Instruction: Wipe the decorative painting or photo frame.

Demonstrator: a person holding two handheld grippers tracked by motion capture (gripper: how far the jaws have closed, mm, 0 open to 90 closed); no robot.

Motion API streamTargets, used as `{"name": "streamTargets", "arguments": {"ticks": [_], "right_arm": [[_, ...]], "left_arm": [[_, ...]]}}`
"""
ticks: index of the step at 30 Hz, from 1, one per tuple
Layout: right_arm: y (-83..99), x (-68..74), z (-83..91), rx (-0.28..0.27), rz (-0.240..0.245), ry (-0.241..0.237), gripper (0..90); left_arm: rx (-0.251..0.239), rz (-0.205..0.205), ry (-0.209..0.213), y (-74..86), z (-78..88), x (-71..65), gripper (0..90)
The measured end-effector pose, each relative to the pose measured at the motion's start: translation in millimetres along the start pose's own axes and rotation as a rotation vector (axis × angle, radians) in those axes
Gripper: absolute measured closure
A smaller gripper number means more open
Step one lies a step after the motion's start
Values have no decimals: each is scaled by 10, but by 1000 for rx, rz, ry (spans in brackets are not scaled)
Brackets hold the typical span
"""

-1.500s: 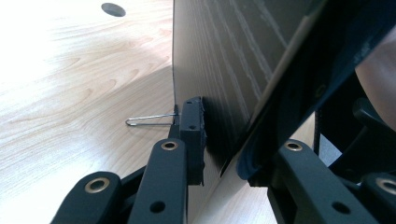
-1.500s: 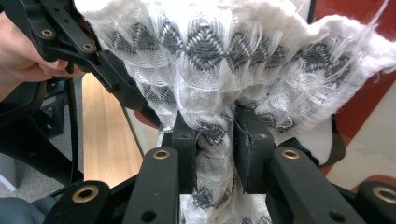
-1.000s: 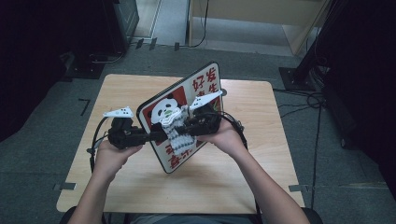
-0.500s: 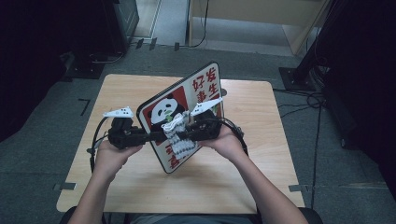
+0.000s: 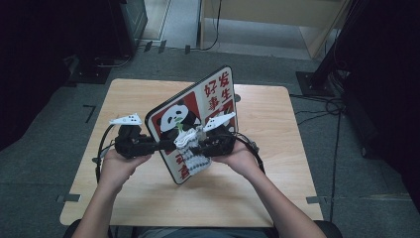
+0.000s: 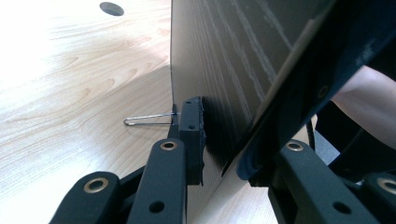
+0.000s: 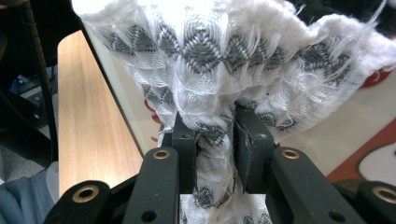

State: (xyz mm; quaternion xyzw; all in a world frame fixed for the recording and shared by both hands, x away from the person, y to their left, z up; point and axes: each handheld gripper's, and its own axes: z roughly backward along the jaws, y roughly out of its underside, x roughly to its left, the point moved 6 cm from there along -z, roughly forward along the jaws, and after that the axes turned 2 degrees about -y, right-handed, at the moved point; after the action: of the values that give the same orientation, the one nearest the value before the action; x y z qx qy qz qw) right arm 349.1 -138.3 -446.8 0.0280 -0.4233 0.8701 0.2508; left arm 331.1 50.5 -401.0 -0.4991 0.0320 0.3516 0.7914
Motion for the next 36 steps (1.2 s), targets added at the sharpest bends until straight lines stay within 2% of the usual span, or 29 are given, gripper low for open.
{"name": "streamTargets", "arguments": {"ticks": [10,20,36], "right_arm": [[147,-23,-69,1,-30,-9,736],[264,-60,-119,4,-31,-6,736],[461,-88,-245,60,-75,-16,760]], "left_arm": [[1,-1,0,-1,0,1,737],[2,-1,2,-2,-1,0,737],[5,1,7,-11,-2,18,735]]}}
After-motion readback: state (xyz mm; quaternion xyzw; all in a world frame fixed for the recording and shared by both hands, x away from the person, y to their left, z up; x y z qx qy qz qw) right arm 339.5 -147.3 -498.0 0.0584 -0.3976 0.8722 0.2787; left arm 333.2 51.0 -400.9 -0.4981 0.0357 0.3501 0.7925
